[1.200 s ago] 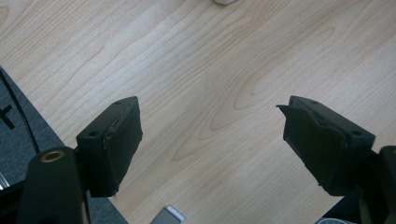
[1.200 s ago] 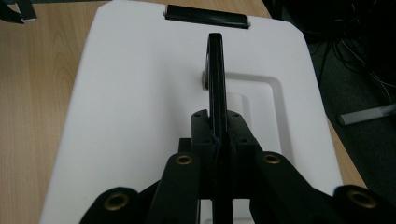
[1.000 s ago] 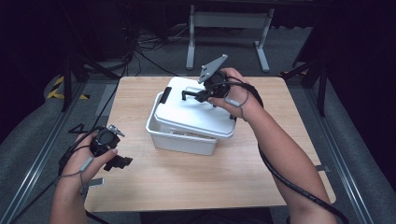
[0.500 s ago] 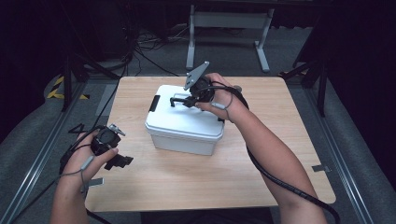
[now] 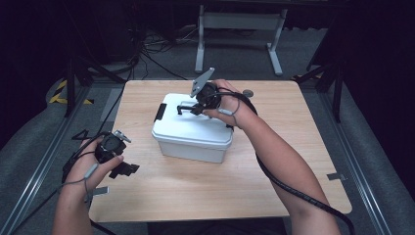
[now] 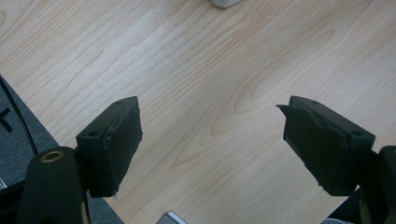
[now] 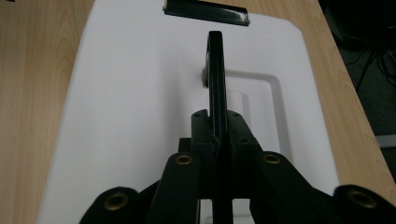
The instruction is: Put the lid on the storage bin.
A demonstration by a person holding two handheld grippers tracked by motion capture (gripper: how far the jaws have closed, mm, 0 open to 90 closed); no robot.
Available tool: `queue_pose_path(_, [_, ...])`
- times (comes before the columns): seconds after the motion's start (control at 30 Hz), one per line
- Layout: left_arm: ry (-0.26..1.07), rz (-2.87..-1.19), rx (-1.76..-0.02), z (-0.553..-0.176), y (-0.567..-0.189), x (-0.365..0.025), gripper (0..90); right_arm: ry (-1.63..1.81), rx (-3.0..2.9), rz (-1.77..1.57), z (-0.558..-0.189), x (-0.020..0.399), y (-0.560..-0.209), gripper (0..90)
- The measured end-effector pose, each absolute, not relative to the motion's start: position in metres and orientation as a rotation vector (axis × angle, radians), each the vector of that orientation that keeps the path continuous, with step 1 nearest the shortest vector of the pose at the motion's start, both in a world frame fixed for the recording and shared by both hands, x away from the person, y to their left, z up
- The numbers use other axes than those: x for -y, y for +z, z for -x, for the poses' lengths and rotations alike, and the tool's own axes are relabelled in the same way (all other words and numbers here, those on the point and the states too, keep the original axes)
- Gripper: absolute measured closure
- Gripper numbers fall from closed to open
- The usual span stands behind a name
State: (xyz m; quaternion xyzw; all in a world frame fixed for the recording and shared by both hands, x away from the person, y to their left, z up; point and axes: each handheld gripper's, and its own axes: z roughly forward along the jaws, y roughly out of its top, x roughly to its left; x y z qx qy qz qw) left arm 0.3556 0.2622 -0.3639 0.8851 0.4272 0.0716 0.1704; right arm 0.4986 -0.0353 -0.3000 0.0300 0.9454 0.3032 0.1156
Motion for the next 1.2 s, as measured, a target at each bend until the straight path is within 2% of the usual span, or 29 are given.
queue_pose_path(0.6, [0.205, -2.518, -1.205, -0.356, -0.364, -0.262, 20.0, 0.888, -2.766, -0.109, -0.492, 0.04, -0.309, 82.3])
queue_pose_path(0.67, [0.205, -2.518, -1.208, -0.356, -0.364, -0.262, 20.0, 0.882, -2.775, -0.137, -0.49, 0.04, -0.309, 76.4])
queue_pose_path(0.73, [0.204, -2.519, -1.206, -0.357, -0.364, -0.262, 20.0, 0.964, -2.769, -0.19, -0.489, 0.042, -0.307, 62.5])
queue_pose_path(0.83, [0.201, -2.517, -1.211, -0.357, -0.364, -0.261, 20.0, 1.036, -2.749, -0.214, -0.485, 0.046, -0.299, 56.4])
queue_pose_path(1.2, [0.198, -2.516, -1.207, -0.358, -0.364, -0.26, 20.0, 1.144, -2.686, -0.305, -0.473, 0.073, -0.271, 53.1])
